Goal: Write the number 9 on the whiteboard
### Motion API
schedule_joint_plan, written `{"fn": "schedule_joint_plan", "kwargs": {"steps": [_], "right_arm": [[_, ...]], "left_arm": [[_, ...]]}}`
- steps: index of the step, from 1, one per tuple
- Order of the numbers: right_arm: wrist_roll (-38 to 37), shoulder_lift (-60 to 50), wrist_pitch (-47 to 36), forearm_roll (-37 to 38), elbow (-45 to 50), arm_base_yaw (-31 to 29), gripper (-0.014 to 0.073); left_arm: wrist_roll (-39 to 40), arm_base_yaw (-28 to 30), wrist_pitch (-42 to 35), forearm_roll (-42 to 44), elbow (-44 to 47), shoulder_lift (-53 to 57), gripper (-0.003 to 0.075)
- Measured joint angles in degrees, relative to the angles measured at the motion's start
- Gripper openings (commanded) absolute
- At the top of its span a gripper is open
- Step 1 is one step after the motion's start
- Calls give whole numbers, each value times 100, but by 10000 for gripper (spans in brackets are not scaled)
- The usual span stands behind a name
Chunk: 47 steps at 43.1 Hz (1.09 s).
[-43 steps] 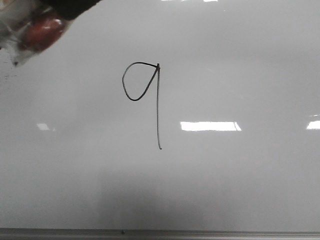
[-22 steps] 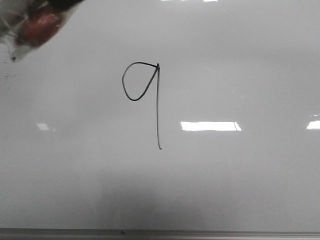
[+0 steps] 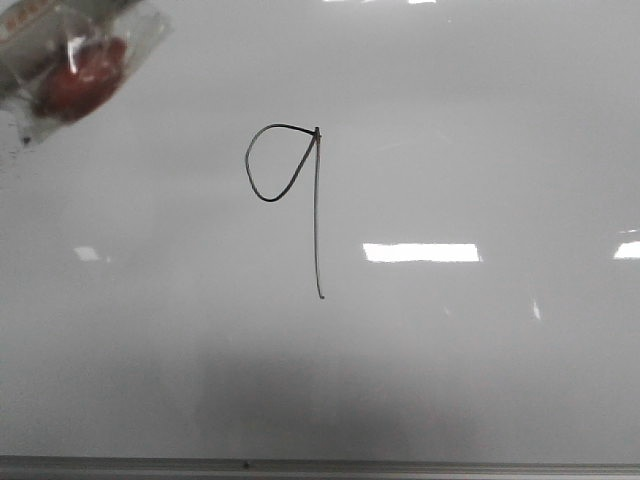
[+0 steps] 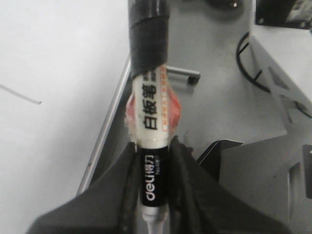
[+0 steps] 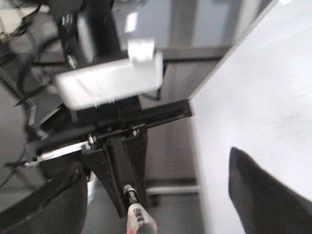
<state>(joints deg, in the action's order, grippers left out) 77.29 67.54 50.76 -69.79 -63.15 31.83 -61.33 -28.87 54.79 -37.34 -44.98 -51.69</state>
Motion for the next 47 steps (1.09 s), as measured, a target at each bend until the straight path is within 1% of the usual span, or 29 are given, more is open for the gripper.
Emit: {"fn": "schedule_joint_plan", "kwargs": {"steps": [4, 6, 10, 14, 18, 22, 26, 30, 34, 42, 47], "right_arm": [[-142, -691, -264, 82, 271, -453, 460], [-236, -1020, -430, 167, 518, -716, 400], [-482, -1857, -928, 318, 1189, -1233, 298], [-705, -2592, -1328, 380, 1926, -1670, 171], [-900, -3386, -1642, 393, 2686, -1944, 34], [-1044, -4095, -1868, 393, 3309, -2063, -77], [-1081, -4634, -2037, 367, 3726, -2083, -63], [-1081, -4916, -2093, 353, 3878, -2083, -63], [-1092, -4988, -2104, 340, 3903, -2083, -63], [-1092, -4992, -2115, 340, 3903, -2083, -63], [-1092, -4992, -2115, 331, 3903, -2083, -63]], "left_arm": [[886, 0, -388, 768, 0, -118, -19], [1374, 0, -600, 1104, 0, -179, -19], [2918, 96, -1133, 1866, 0, -285, -19], [4099, 399, -1608, 2551, 0, -388, -19], [4767, 865, -2146, 2834, 86, -460, -19], [4993, 1332, -2725, 2872, 284, -625, -19], [5068, 1719, -3262, 2838, 534, -860, -19], [5094, 1944, -3880, 2736, 790, -1188, -19], [5094, 1998, -4547, 2673, 957, -1558, -19], [5094, 2009, -5922, 2478, 969, -2569, -19], [5094, 2009, -6389, 2213, 969, -3071, -18]]}}
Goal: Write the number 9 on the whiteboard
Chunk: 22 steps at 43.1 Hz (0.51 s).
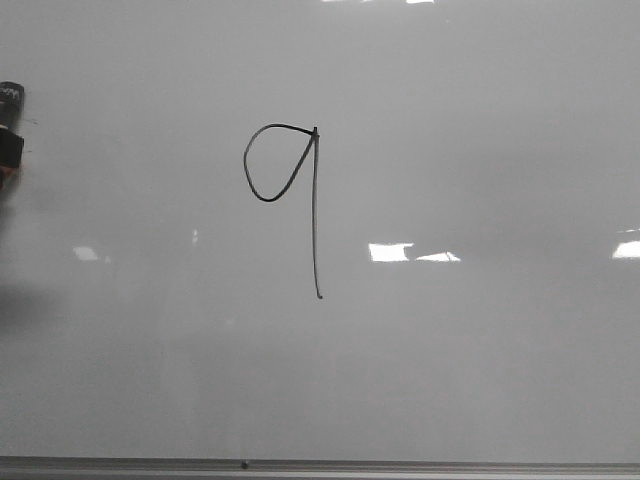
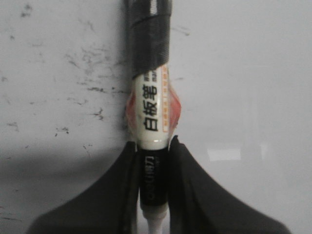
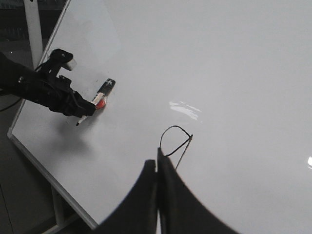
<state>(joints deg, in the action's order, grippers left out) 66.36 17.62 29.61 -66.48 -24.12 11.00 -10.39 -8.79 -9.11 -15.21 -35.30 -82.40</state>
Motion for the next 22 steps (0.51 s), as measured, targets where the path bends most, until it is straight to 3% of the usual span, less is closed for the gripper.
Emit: {"fn": "schedule_joint_plan", "kwargs": {"steps": [9, 22], "right_arm": [[0, 0, 0, 0, 0, 0, -63], [0, 0, 10, 0, 0, 0, -63]], "left_arm": [[0, 0, -223, -104, 0, -252, 13], [0, 0, -258, -107, 0, -292, 239]]}}
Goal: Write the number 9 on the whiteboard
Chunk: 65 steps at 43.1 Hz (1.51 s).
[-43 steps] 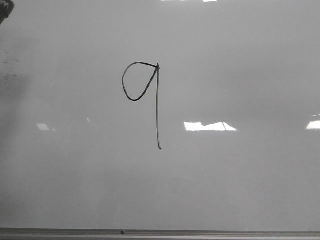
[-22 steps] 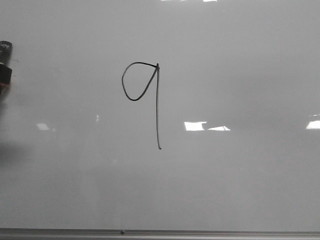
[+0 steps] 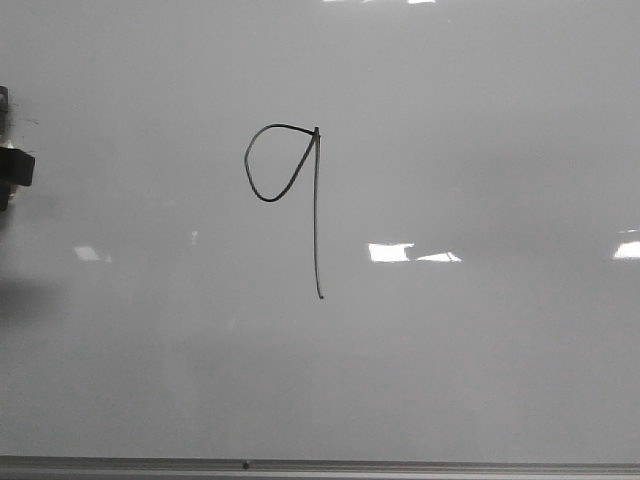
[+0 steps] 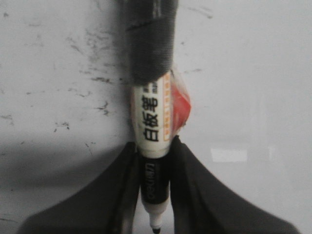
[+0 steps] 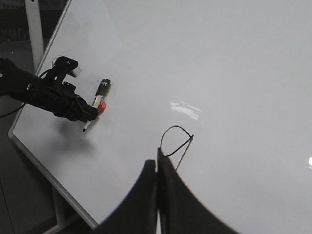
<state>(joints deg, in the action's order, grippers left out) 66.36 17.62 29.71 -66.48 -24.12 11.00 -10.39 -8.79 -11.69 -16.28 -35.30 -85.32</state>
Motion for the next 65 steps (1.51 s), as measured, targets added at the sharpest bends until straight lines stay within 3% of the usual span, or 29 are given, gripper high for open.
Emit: {"fn": "schedule_joint_plan", "kwargs": {"steps": [16, 26, 35, 52, 65], "right_arm": [[0, 0, 0, 0, 0, 0, -63], [0, 0, -19, 0, 0, 0, -63], [0, 0, -19, 0, 0, 0, -63], [-10, 0, -19, -12, 0, 0, -63], [-21, 0, -19, -12, 0, 0, -63]], "left_arm": [[0, 0, 24, -24, 0, 14, 447], [0, 0, 194, -28, 99, 966, 447], [0, -226, 317, -28, 667, 2786, 335], [0, -659, 378, -28, 1718, 6044, -10], [0, -659, 389, -28, 1918, 6571, -19]]}}
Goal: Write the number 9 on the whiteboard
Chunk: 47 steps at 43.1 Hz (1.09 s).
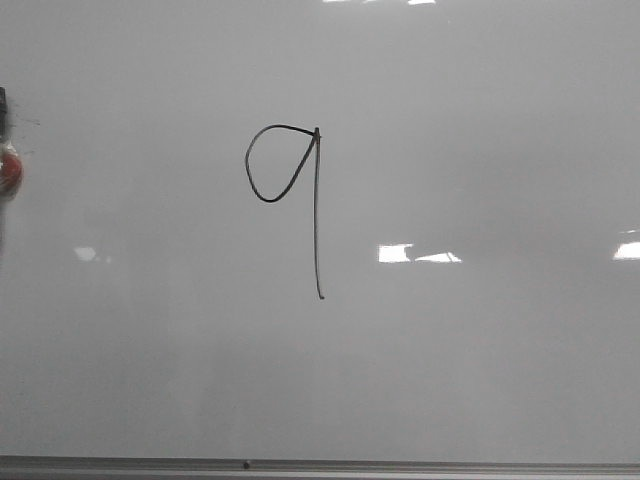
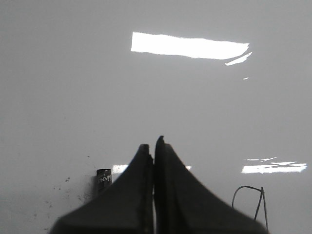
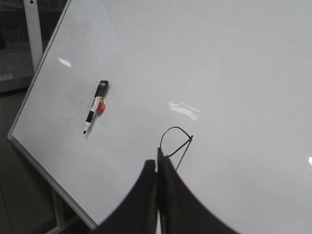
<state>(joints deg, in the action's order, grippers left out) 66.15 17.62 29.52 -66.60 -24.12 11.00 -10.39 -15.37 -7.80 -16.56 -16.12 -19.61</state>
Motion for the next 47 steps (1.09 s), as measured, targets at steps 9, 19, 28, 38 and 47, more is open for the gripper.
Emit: {"fn": "schedule_joint_plan", "kwargs": {"steps": [9, 19, 28, 38, 47], "right_arm": [[0, 0, -3, 0, 0, 0, -63], [0, 0, -3, 0, 0, 0, -63], [-8, 0, -3, 0, 0, 0, -63], [-8, 0, -3, 0, 0, 0, -63], [-8, 0, -3, 0, 0, 0, -63]], "left_arm": [[0, 0, 0, 0, 0, 0, -19], [0, -13, 0, 0, 0, 5, -19], [0, -13, 0, 0, 0, 5, -19], [0, -13, -12, 432, 258, 68, -19], [0, 520, 1060, 764, 701, 972, -19]]}}
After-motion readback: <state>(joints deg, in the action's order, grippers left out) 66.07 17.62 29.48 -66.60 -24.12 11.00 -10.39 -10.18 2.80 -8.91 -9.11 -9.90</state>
